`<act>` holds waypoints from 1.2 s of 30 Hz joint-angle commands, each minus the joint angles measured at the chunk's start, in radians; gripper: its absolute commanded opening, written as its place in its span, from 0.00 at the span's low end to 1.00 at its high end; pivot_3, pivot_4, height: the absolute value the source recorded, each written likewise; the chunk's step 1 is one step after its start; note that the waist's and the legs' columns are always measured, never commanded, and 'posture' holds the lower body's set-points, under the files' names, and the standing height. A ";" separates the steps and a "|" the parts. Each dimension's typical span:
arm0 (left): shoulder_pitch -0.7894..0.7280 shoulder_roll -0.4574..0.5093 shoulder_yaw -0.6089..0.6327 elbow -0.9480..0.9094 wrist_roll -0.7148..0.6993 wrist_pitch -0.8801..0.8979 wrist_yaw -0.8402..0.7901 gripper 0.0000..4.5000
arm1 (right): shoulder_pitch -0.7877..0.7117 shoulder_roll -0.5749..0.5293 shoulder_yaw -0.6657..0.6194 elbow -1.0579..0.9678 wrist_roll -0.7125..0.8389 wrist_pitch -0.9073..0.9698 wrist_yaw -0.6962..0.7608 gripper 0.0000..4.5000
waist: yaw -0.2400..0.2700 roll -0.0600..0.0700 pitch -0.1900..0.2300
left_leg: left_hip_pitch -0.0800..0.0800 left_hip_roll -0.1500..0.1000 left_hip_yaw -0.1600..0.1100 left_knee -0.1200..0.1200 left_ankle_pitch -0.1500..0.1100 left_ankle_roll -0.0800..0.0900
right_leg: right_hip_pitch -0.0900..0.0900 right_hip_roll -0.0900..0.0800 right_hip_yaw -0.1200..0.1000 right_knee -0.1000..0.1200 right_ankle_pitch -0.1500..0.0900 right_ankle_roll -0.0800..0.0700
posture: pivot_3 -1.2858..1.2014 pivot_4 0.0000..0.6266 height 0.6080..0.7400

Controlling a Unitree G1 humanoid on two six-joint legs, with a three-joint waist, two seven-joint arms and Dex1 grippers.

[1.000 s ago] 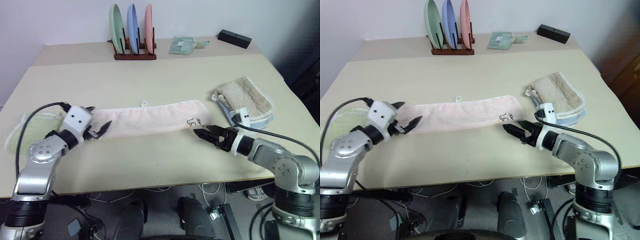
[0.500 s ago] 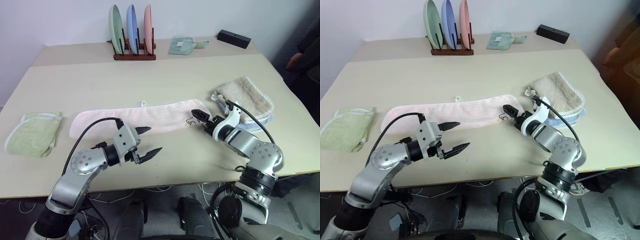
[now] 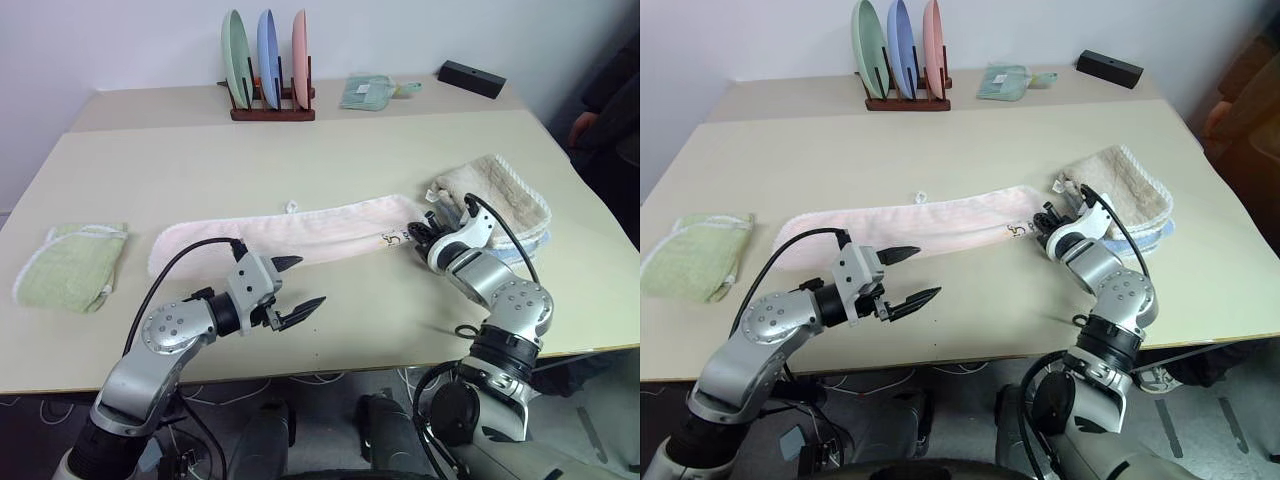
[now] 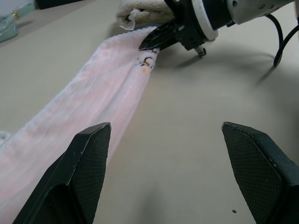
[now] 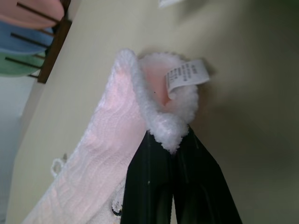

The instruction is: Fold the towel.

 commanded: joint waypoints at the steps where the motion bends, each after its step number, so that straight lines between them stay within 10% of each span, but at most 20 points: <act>1: -0.006 0.004 0.029 -0.020 -0.011 -0.008 0.006 0.87 | 0.023 -0.122 0.014 -0.147 0.046 0.057 0.023 0.00 | 0.000 0.000 0.000 | 0.000 0.000 0.000 0.000 0.000 0.000 | 0.000 0.000 0.000 0.000 0.000 0.000 | 0.52 0.24 1.00; 7: -0.023 0.003 0.036 0.018 -0.008 -0.023 0.002 0.87 | 0.033 -0.318 0.157 -0.255 0.038 0.105 0.143 0.00 | -0.014 0.002 0.000 | 0.001 0.001 0.000 -0.001 0.000 0.001 | 0.000 0.001 0.000 0.000 0.000 0.000 | 0.52 0.24 1.00; 16: -0.042 -0.012 0.030 0.034 -0.001 -0.029 0.021 0.87 | -0.002 -0.579 0.772 -0.412 -0.197 -0.104 0.558 0.00 | -0.027 0.002 0.000 | 0.000 0.001 -0.001 -0.001 -0.001 0.002 | 0.000 0.001 -0.001 -0.001 -0.001 0.000 | 0.52 0.24 1.00; 29: 0.008 -0.013 0.036 -0.025 -0.003 0.004 0.071 0.87 | -0.042 -0.384 1.072 -0.193 -0.477 -0.257 0.635 0.00 | -0.021 0.001 0.000 | -0.001 0.001 -0.002 -0.001 -0.001 0.001 | -0.001 0.001 -0.001 -0.002 -0.001 0.000 | 0.52 0.24 1.00; 36: 0.010 -0.011 0.037 -0.026 0.000 0.009 0.074 0.87 | -0.022 -0.403 1.035 -0.256 -0.490 -0.294 0.723 0.63 | -0.020 0.001 0.000 | -0.001 0.001 -0.002 -0.001 -0.001 0.001 | -0.001 0.001 -0.001 -0.002 -0.001 0.000 | 0.52 0.24 1.00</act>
